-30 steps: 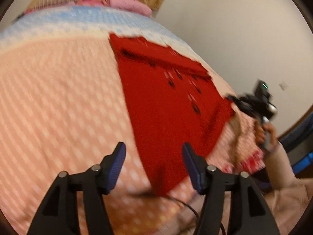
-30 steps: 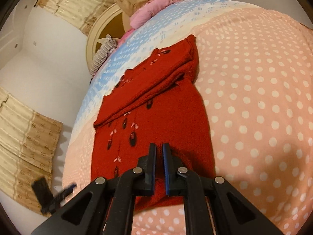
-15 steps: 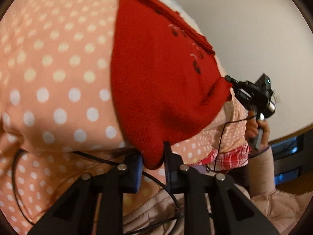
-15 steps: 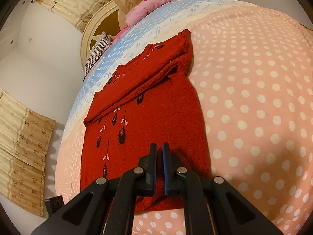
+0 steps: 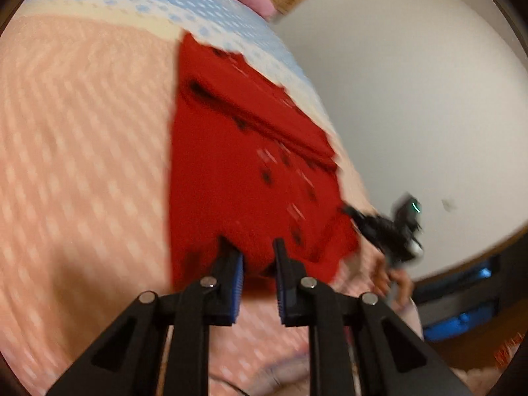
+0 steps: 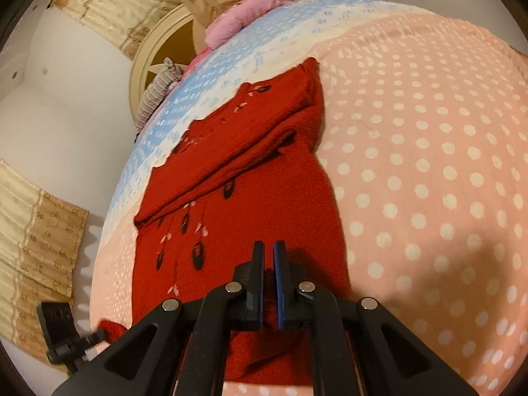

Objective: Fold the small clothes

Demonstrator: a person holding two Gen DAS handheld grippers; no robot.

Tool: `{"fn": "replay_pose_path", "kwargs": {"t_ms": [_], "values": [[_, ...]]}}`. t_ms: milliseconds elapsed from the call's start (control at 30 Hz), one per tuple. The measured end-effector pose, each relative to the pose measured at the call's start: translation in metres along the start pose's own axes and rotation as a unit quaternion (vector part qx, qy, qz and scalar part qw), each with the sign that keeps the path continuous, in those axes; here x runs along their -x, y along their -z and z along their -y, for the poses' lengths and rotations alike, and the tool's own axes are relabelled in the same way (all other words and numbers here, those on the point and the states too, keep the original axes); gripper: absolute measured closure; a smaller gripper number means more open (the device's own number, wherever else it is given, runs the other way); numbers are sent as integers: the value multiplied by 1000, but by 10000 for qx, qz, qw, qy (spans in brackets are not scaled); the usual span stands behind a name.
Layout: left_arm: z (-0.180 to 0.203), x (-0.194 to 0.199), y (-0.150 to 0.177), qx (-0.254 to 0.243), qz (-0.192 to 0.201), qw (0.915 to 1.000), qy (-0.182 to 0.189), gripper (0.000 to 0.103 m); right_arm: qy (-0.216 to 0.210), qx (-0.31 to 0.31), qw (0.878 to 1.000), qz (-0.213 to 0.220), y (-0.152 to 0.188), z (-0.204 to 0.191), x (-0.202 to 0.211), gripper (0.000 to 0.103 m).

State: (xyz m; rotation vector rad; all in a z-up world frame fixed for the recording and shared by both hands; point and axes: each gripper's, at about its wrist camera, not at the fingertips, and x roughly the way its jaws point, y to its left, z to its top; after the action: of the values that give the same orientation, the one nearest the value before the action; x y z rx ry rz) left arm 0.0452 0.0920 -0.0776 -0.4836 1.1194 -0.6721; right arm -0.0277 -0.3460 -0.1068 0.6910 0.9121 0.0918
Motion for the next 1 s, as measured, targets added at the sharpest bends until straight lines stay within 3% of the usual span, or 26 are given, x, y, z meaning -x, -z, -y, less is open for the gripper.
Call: {"fn": "replay_pose_path", "kwargs": {"t_ms": [100,167,233,333,433,633,733,833,900,1000], "values": [[-14,-1,-29,41,165,9992,-348,85,58,-188,9998,-45,-3,9,-12,98],[-21,6,-39,-64,318,9967,-741,73,12,-227,9997,-21,-3,12,-13,98],[-23,11,-41,-164,434,9953,-845,46,40,-186,9998,-16,-3,11,-13,98],[-25,20,-32,-430,690,9929,-868,34,117,-96,9999,-24,-4,8,-14,98],[-15,5,-20,-894,598,9890,-1016,34,164,-44,9999,-19,-4,5,-16,98],[9,-28,7,-1856,502,9714,-1390,34,113,-116,9999,-7,-5,6,-17,98],[11,-37,13,-1875,539,9712,-1366,38,128,-110,9999,-12,-6,6,-17,98],[11,-37,18,-1803,770,9678,-1579,60,165,-76,9998,0,-5,6,-17,98],[14,-32,20,-1821,934,9638,-1710,62,152,-86,9998,-1,-5,6,-17,98],[15,-27,20,-1793,999,9663,-1556,62,125,-115,9999,7,-4,6,-17,98]]}}
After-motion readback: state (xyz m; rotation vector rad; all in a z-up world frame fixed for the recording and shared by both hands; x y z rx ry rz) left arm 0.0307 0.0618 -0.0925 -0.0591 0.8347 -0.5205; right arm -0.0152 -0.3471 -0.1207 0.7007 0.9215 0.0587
